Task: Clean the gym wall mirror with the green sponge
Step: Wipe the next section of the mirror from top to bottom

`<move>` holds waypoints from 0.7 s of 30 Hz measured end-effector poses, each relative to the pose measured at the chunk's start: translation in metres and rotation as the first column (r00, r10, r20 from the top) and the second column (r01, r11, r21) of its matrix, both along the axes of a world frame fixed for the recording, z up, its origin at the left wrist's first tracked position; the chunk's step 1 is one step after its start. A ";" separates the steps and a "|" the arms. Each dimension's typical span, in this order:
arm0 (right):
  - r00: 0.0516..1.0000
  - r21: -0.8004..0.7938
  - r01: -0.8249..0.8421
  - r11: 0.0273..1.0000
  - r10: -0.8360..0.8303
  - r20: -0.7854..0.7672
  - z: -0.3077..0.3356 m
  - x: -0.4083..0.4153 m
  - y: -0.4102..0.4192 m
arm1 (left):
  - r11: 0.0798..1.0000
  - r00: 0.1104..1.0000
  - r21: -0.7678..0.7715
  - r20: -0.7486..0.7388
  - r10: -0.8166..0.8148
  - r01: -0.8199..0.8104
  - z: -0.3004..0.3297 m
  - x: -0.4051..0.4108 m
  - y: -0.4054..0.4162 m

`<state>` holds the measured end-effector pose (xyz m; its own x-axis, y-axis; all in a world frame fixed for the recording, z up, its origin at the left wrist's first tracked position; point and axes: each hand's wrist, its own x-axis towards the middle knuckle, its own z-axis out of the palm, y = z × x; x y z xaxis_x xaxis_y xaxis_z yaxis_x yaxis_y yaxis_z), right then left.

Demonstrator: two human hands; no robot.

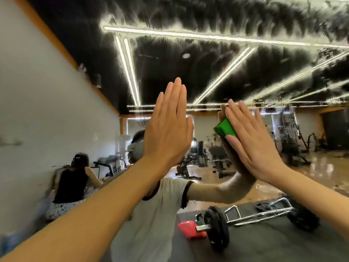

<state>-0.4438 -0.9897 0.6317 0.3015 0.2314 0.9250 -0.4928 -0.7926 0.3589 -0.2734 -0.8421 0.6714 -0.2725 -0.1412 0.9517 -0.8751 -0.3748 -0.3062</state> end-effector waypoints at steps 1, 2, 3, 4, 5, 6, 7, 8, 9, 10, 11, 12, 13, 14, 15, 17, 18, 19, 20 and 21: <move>0.999 -0.023 -0.004 1.000 0.003 -0.038 0.001 -0.006 -0.001 | 1.000 1.000 -0.001 0.002 0.012 -0.012 0.001 0.000 0.000; 0.998 -0.026 0.004 1.000 -0.006 -0.061 0.012 -0.009 -0.001 | 1.000 1.000 -0.001 0.009 0.026 -0.026 0.001 0.000 0.000; 0.998 -0.019 0.013 1.000 -0.015 -0.064 0.031 -0.009 0.001 | 0.999 0.999 0.003 0.015 0.036 -0.036 0.000 0.001 0.000; 0.999 -0.004 0.019 1.000 -0.019 -0.044 0.057 -0.007 0.003 | 0.999 0.999 0.009 0.020 0.037 -0.037 0.000 0.002 0.000; 1.000 0.030 0.015 0.999 -0.014 -0.006 0.085 -0.006 0.003 | 0.999 0.999 0.014 0.022 0.034 -0.034 0.000 0.002 -0.001; 0.999 0.064 0.008 0.998 -0.011 0.040 0.110 -0.003 0.004 | 0.999 0.999 0.016 0.020 0.032 -0.032 -0.001 0.003 -0.001; 0.996 0.091 0.004 0.996 -0.012 0.088 0.129 0.000 0.003 | 0.999 0.999 0.015 0.017 0.032 -0.033 -0.001 0.003 0.000; 0.991 0.107 0.001 0.994 -0.016 0.137 0.139 0.004 0.002 | 0.999 0.999 0.013 0.017 0.034 -0.034 -0.001 0.002 0.000; 0.985 0.114 -0.003 0.993 -0.017 0.172 0.139 0.007 0.001 | 0.999 0.999 0.011 0.019 0.036 -0.037 0.000 0.001 0.001; 0.982 0.120 -0.007 0.993 -0.016 0.190 0.128 0.009 0.000 | 0.999 0.999 0.010 0.021 0.040 -0.040 0.000 0.000 0.001; 0.982 0.122 -0.012 0.993 -0.011 0.191 0.107 0.009 0.000 | 0.999 0.999 0.010 0.024 0.046 -0.046 0.000 0.000 0.001; 0.984 0.113 -0.019 0.993 -0.001 0.178 0.078 0.007 0.002 | 0.999 0.998 0.012 0.025 0.051 -0.051 0.000 0.000 0.002; 0.989 0.105 -0.025 0.994 0.010 0.145 0.046 0.002 0.003 | 0.998 0.998 0.014 0.024 0.053 -0.054 0.000 0.000 0.002; 0.995 0.099 -0.024 0.995 0.014 0.100 0.012 -0.002 0.002 | 0.999 0.998 0.015 0.023 0.051 -0.051 0.000 0.001 0.001; 0.998 0.088 -0.021 0.996 0.016 0.057 -0.017 -0.006 0.001 | 0.999 0.999 0.017 0.022 0.046 -0.046 0.000 0.001 0.001; 0.999 0.070 -0.032 0.997 0.032 -0.001 -0.034 -0.015 -0.004 | 0.999 0.999 0.017 0.019 0.031 -0.031 0.000 0.002 0.001; 1.000 0.074 -0.025 0.997 0.026 -0.011 -0.023 -0.017 -0.005 | 1.000 0.999 0.017 0.021 0.024 -0.025 0.000 0.001 0.001; 1.000 0.079 -0.011 0.997 0.012 -0.009 -0.001 -0.019 -0.006 | 1.000 0.999 0.016 0.023 0.024 -0.024 0.000 0.001 0.001; 1.000 0.092 0.002 0.996 -0.002 0.007 0.028 -0.020 -0.007 | 1.000 0.999 0.014 0.025 0.027 -0.027 0.000 0.001 0.000; 0.999 0.122 0.006 0.992 -0.011 0.041 0.059 -0.021 -0.008 | 0.999 0.999 0.012 0.025 0.031 -0.031 0.000 0.001 0.000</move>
<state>-0.4651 -0.9981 0.6912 0.2642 0.1137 0.9578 -0.5119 -0.8251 0.2391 -0.2720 -0.8419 0.6712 -0.2908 -0.1613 0.9431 -0.8553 -0.3979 -0.3318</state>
